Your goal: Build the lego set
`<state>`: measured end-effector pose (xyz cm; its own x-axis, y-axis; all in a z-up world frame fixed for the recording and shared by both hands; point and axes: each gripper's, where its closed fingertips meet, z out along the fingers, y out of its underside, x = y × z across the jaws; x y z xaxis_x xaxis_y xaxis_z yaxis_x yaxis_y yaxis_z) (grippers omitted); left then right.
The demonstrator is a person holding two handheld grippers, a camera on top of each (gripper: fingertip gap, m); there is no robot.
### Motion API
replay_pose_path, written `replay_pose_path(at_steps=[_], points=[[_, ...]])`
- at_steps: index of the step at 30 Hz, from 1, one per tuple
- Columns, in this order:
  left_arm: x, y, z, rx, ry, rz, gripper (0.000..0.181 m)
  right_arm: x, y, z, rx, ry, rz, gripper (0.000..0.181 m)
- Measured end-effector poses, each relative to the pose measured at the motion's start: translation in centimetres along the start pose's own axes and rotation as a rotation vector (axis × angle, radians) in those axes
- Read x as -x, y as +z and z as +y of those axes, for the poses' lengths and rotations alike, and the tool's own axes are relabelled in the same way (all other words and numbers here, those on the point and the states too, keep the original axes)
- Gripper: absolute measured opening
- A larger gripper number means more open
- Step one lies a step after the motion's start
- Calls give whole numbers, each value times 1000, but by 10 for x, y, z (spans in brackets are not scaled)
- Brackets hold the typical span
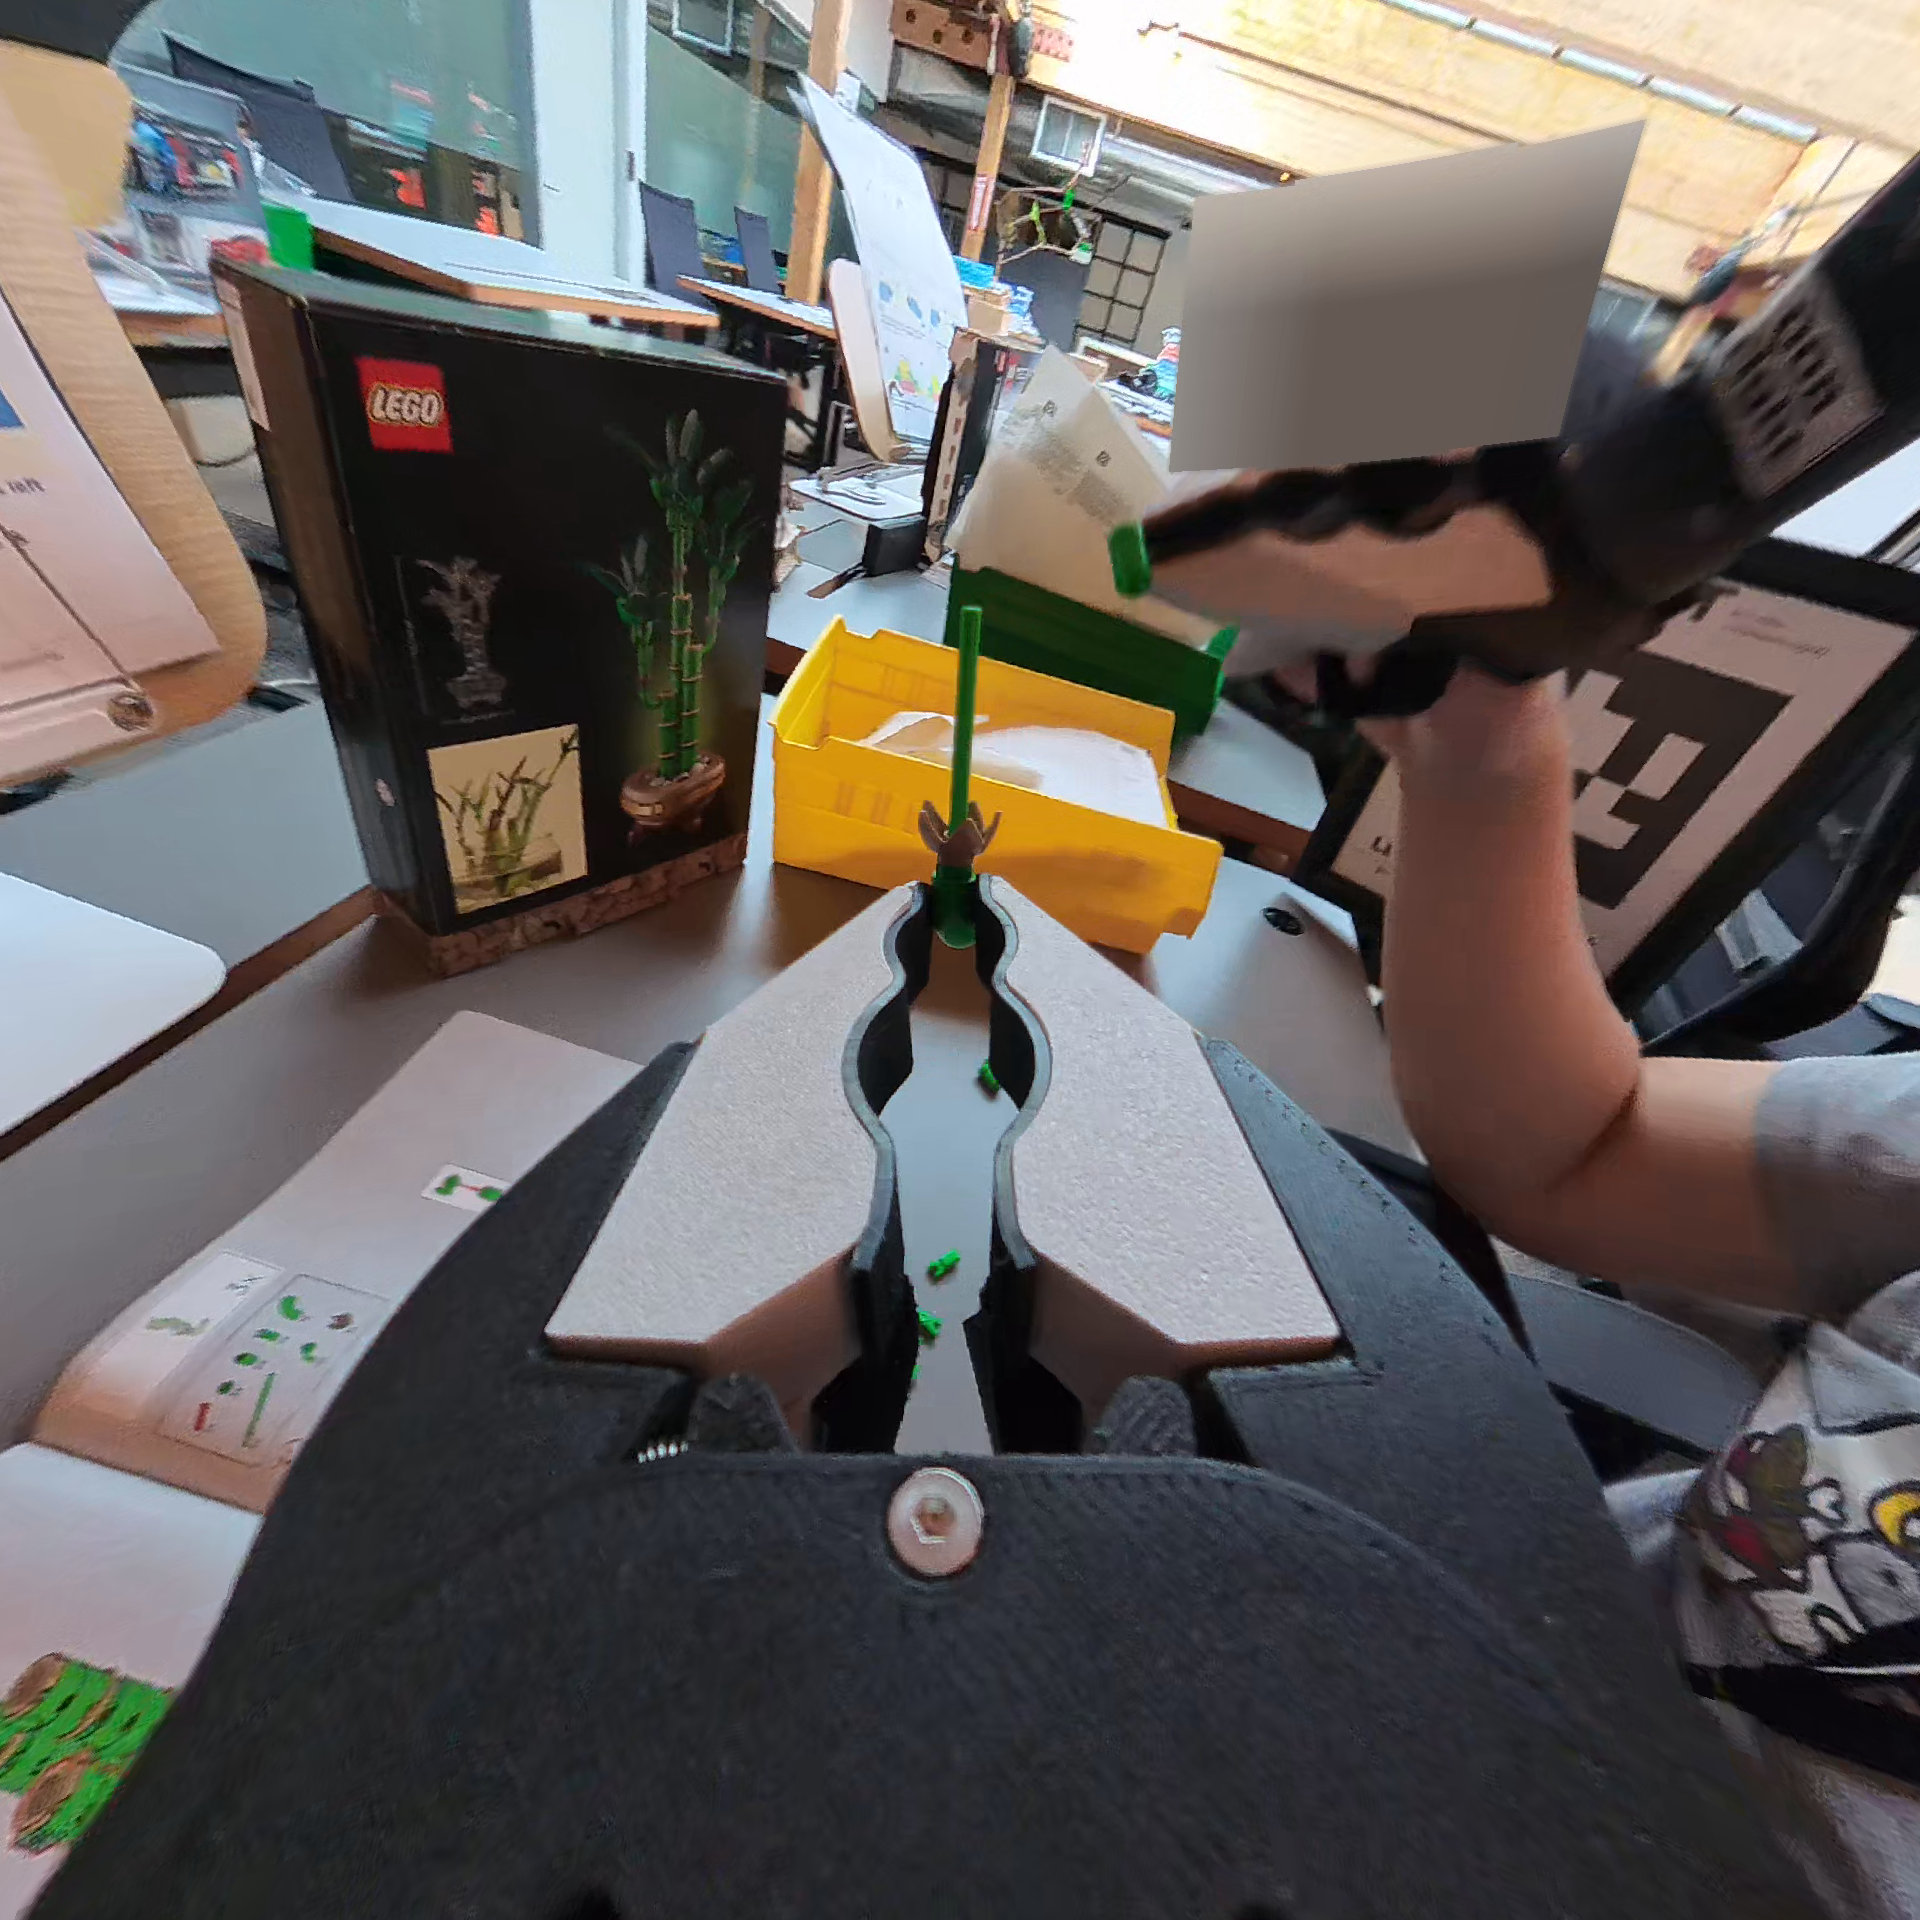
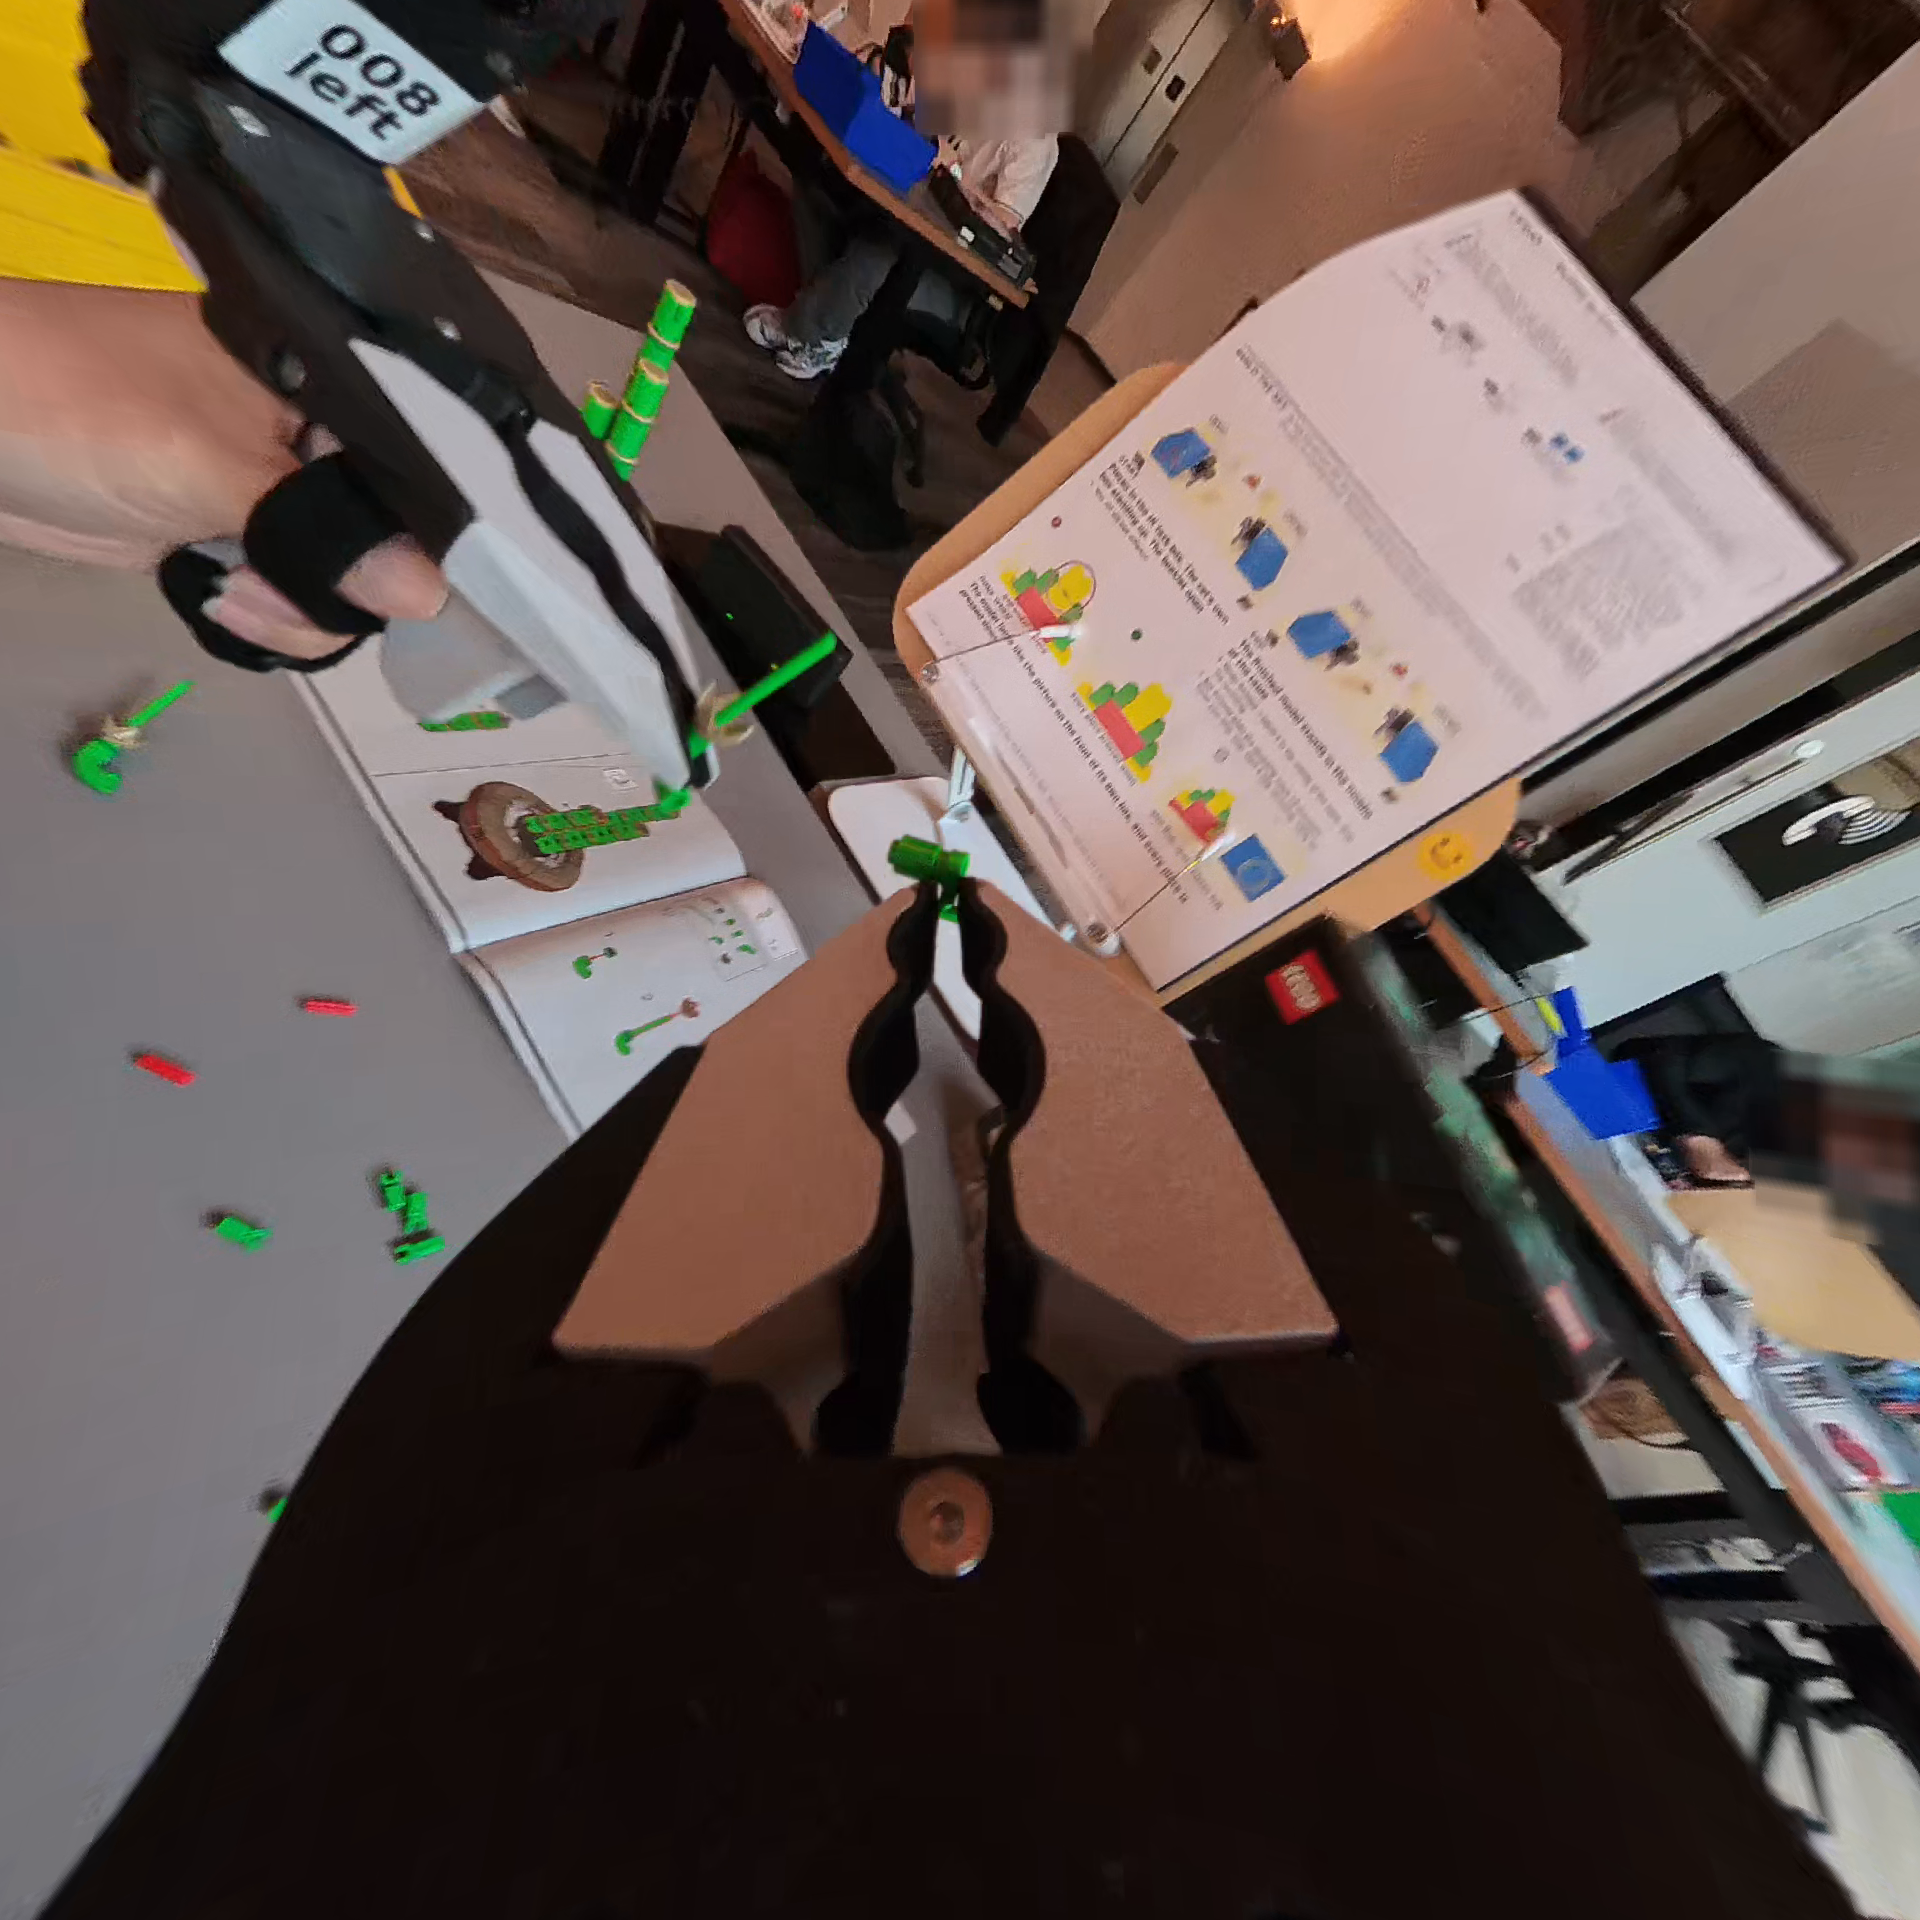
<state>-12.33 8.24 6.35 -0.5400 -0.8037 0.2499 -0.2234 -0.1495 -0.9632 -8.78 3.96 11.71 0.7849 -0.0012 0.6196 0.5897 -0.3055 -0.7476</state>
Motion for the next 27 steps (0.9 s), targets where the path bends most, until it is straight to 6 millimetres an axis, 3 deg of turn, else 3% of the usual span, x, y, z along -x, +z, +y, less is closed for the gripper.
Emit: replay_pose_path(at_steps=[5, 8, 27], points=[[0, 0, 4, 51, 51, -49, 6, 3, 28, -21, 15, -67, -10, 4], [-5, 1, 6, 68, 26, -19, 6, 8, 38, -17, 17, -119, -16, 4], [-3, 3, 28, 225, -29, -25, 6, 27, 40, -7, 9, -200, -100, 3]])
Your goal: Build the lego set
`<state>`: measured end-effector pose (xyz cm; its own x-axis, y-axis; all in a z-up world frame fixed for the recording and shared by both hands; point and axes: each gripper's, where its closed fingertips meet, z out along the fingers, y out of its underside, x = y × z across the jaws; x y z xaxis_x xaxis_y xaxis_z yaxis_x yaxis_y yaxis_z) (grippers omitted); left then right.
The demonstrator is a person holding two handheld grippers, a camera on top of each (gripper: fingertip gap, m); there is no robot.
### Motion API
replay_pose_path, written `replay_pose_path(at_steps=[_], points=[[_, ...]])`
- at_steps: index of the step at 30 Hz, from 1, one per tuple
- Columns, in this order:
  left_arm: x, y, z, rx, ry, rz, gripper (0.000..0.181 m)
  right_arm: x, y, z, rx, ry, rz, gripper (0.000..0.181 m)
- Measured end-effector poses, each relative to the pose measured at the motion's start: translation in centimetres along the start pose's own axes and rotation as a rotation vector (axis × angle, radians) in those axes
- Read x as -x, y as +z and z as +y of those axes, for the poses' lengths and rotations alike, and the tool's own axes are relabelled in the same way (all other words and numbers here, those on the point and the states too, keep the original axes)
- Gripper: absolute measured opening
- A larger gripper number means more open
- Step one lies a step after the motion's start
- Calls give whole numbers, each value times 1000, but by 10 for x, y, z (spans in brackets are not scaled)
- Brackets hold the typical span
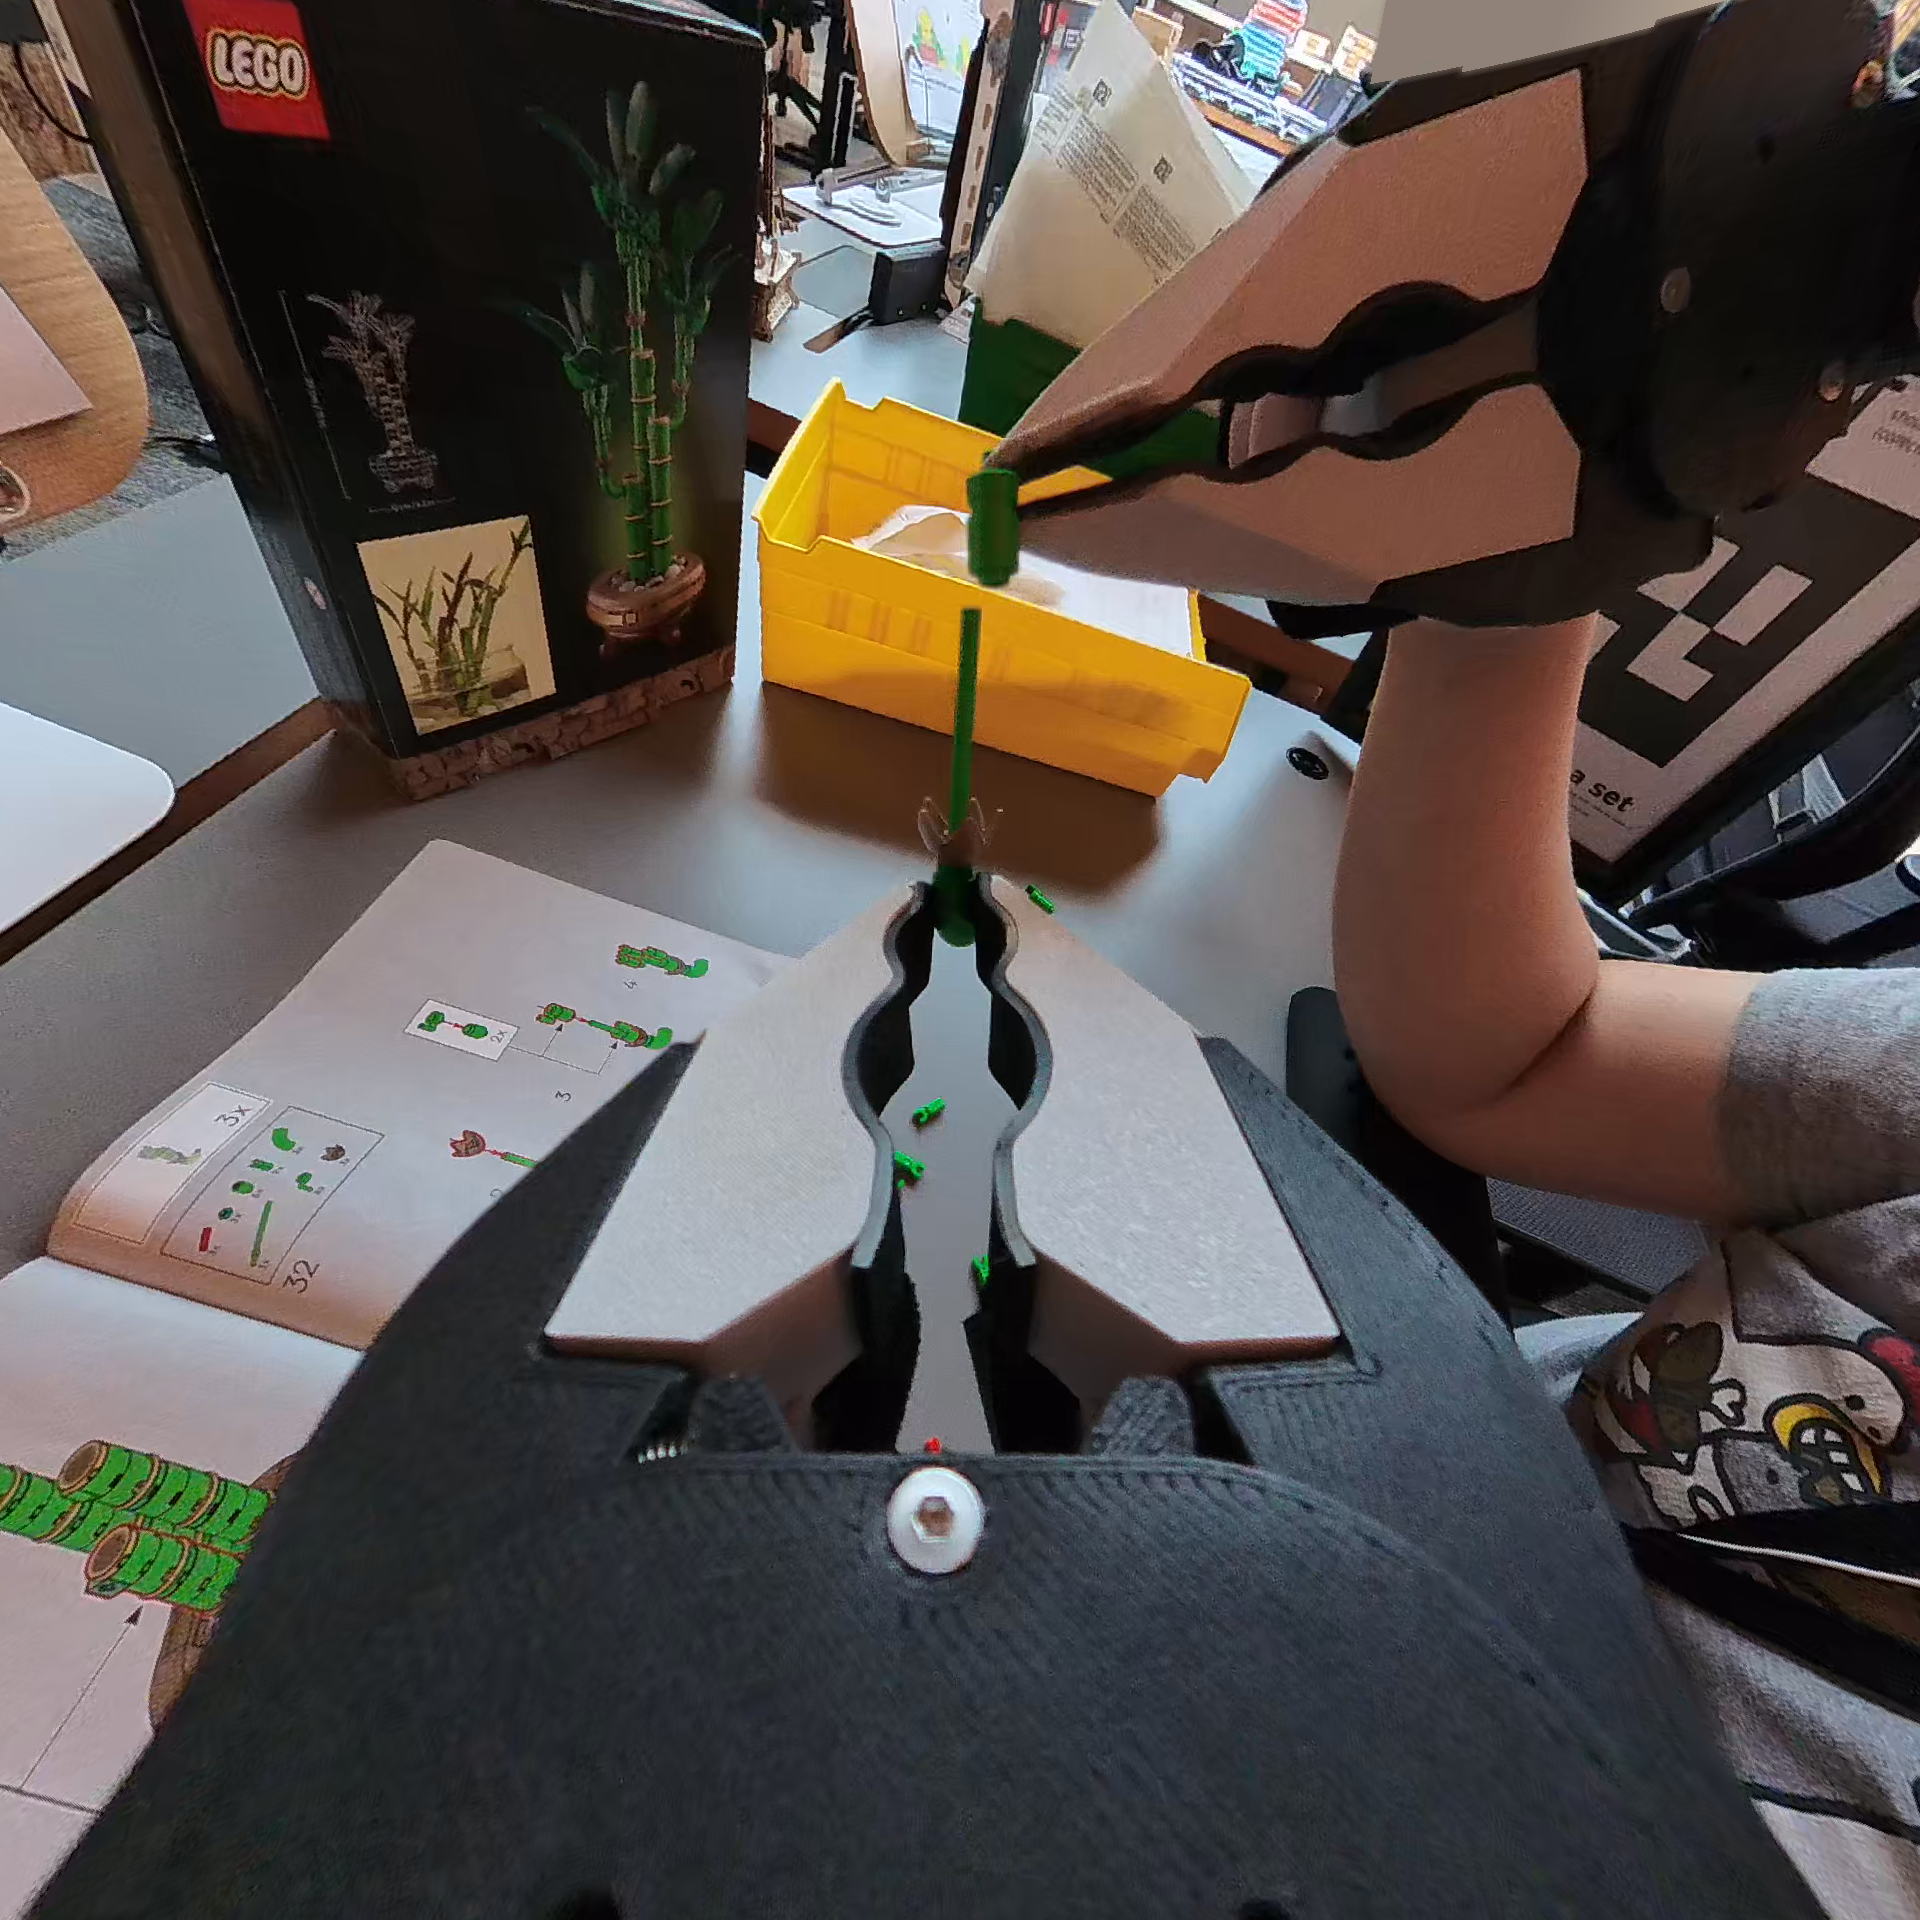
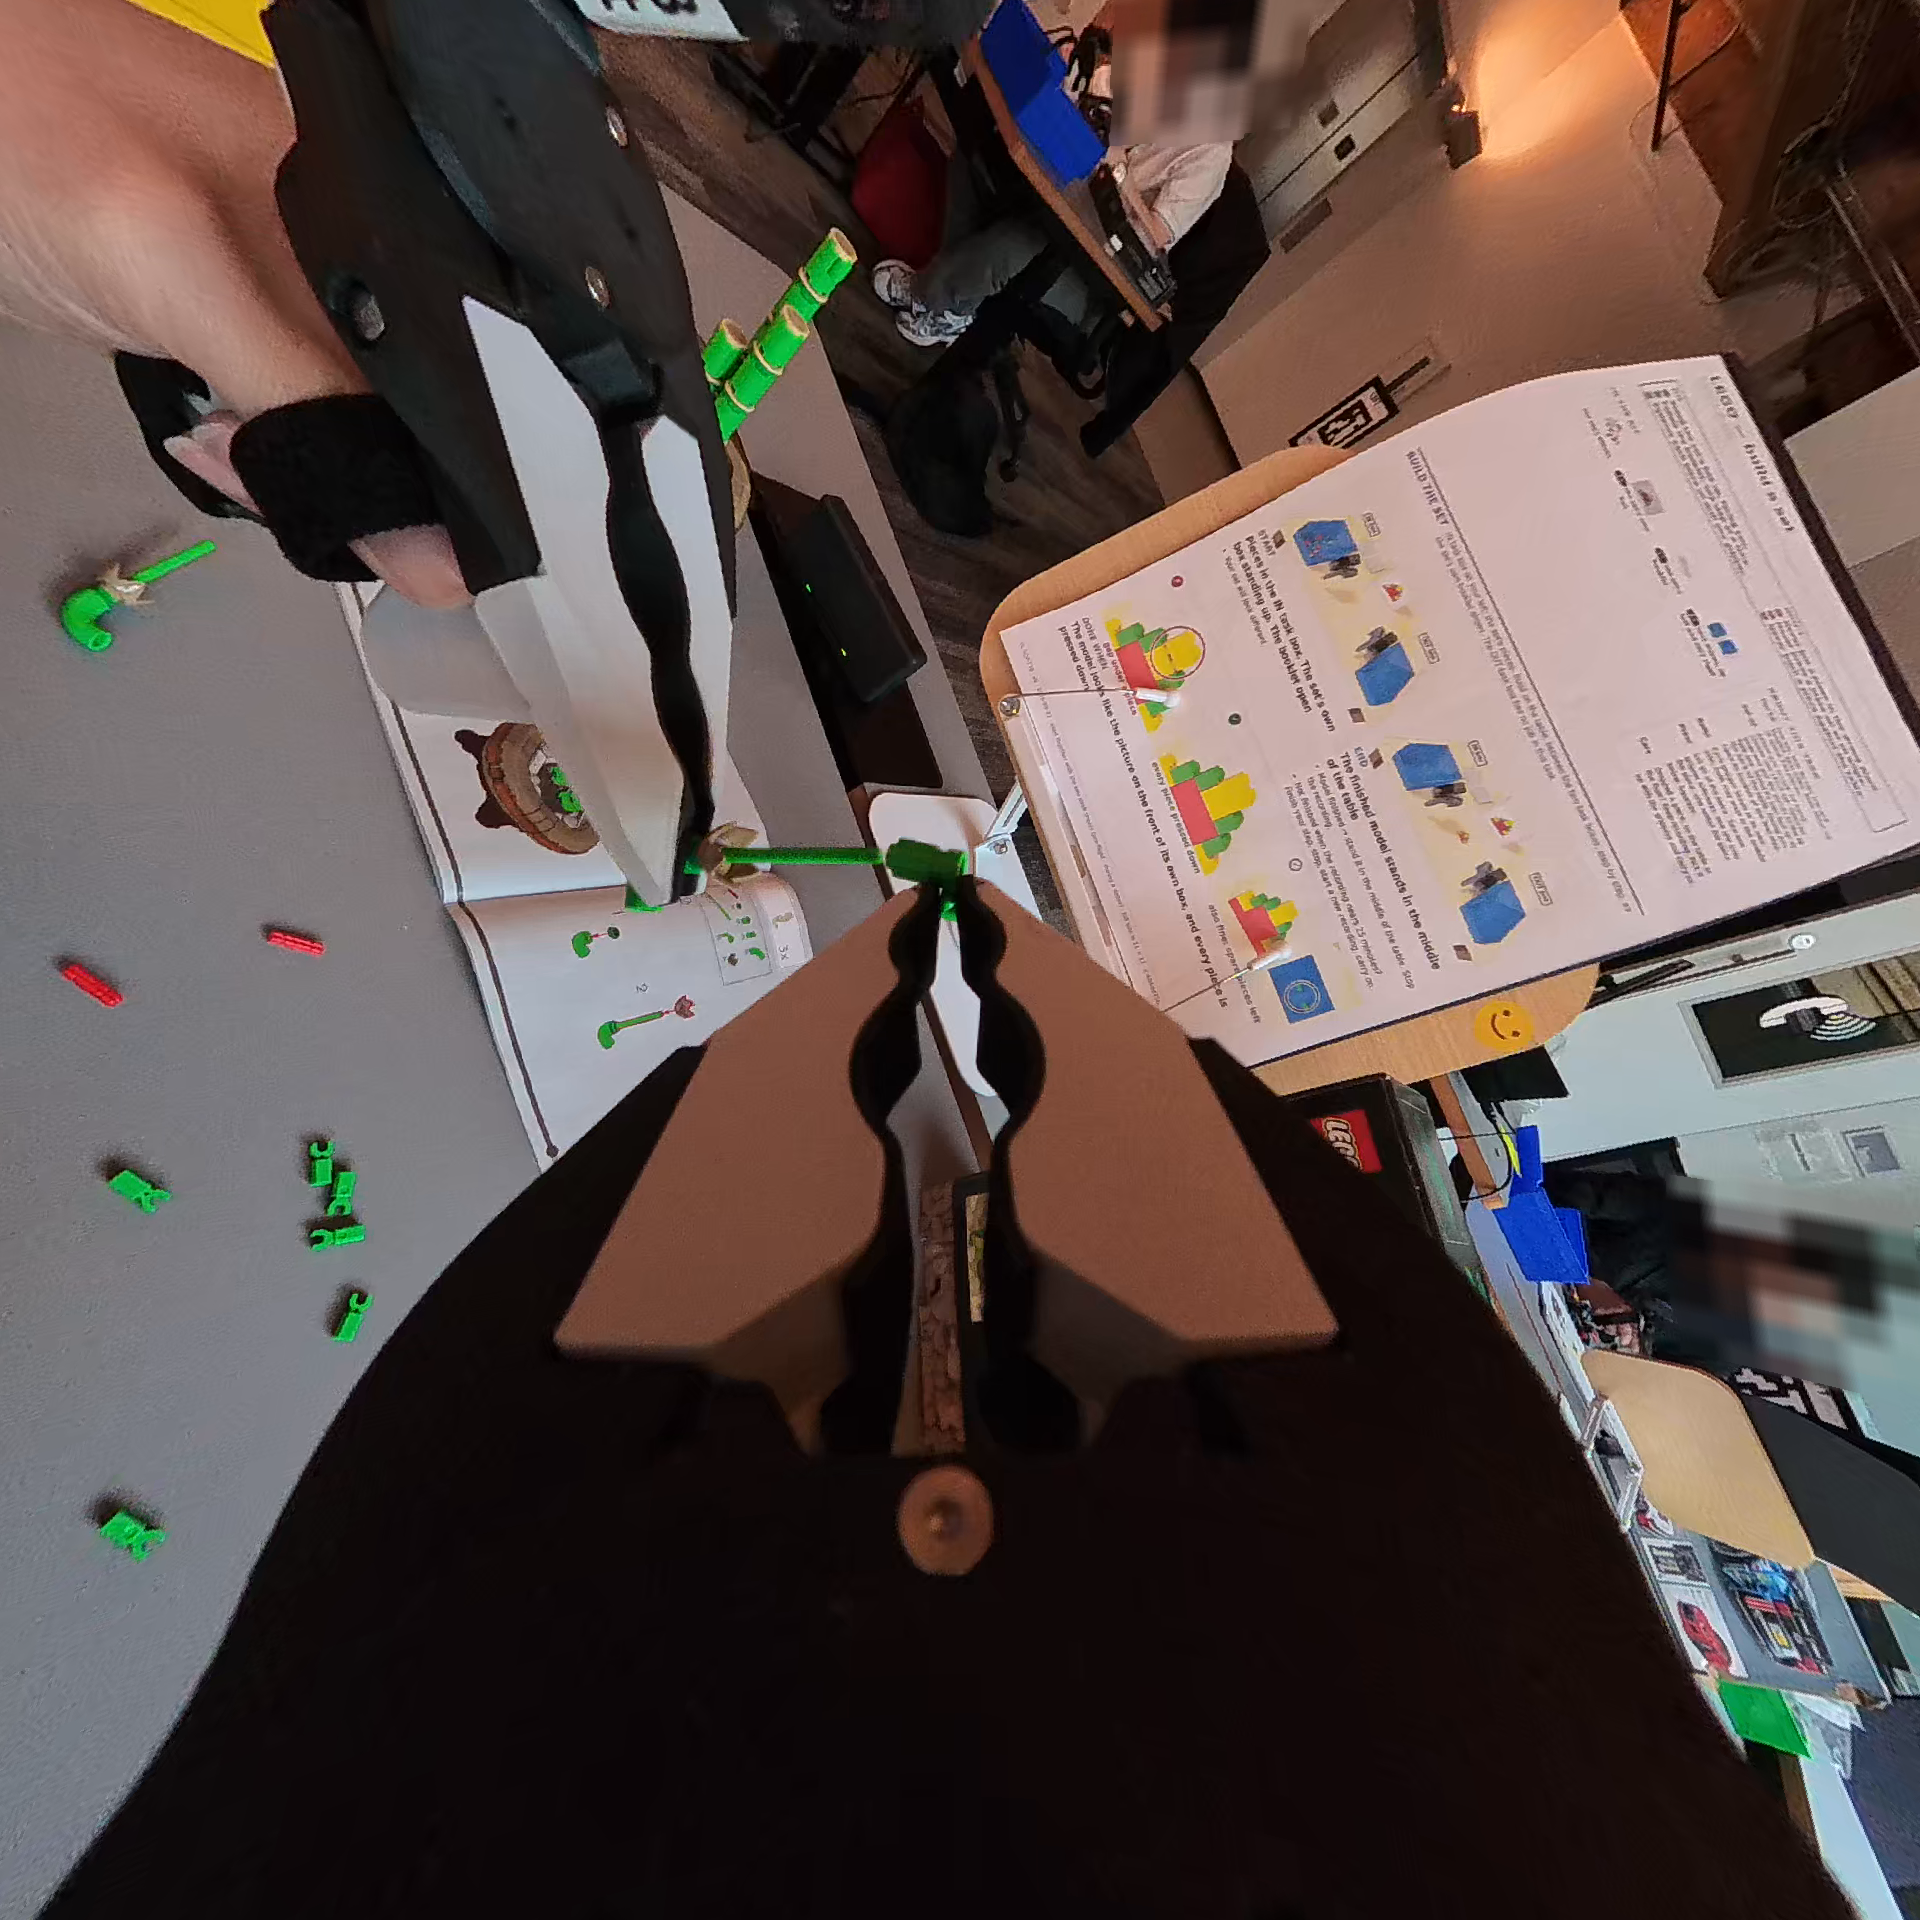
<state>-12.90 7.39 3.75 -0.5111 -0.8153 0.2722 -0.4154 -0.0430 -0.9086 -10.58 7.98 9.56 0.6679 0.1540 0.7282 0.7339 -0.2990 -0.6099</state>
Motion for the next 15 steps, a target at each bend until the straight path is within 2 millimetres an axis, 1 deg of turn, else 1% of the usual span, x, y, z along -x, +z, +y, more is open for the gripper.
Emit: replay_pose_path(at_steps=[7, 10, 13, 15], points=[[4, 1, 4, 18, -24, 0, 6, 6, 6, 8, 26, -4, -36, 3], [6, 2, 7, 38, -32, -1, 6, 1, 9, 14, 40, 13, -10, 3], [8, 3, 12, 57, -44, 2, 6, -11, 6, 24, 35, 97, 57, 4], [6, 5, 14, 65, -61, 19, 6, -10, 3, 31, 7, 209, 83, 3]])
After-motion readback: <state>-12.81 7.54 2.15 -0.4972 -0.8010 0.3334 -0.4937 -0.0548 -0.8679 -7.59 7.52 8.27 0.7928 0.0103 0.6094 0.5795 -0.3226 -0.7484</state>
